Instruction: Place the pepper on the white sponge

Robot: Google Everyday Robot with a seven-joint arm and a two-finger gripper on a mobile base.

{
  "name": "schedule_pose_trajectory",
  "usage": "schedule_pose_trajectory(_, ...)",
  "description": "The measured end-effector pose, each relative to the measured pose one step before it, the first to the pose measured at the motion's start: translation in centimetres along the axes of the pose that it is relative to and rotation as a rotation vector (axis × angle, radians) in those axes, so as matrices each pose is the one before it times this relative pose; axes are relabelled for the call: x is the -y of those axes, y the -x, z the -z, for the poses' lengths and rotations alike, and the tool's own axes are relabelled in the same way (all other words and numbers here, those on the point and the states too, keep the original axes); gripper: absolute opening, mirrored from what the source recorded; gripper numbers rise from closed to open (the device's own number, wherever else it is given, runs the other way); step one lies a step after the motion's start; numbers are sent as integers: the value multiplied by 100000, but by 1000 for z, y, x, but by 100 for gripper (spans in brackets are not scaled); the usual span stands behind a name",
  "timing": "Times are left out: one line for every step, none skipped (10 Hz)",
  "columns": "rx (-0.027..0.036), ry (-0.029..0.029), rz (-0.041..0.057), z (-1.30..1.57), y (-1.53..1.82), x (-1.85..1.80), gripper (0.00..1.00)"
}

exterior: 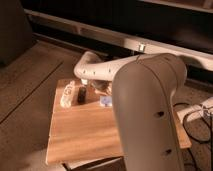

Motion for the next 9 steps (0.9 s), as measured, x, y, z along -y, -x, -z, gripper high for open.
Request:
schedule_pose_trajectory(267,-1529,-953,-309,-1164,854,0)
schedule_pose_trajectory(310,-664,174,-211,-477,517,0)
schedule_pose_trajectory(532,138,593,-432,-195,345,0)
schedule_pose_trajectory(612,1442,732,-678,176,6,0)
schedule_pose_trajectory(10,1328,1605,-620,524,-337,0)
schedule_pose_trajectory(17,1515,2618,-684,1032,-519,0)
schedule_pose_trajectory(76,1071,1753,-457,808,-291,0)
schedule_pose_trajectory(-233,1589,1902,-731,870,-256,0)
schedule_pose_trajectory(-249,845,926,-377,363,-86,0)
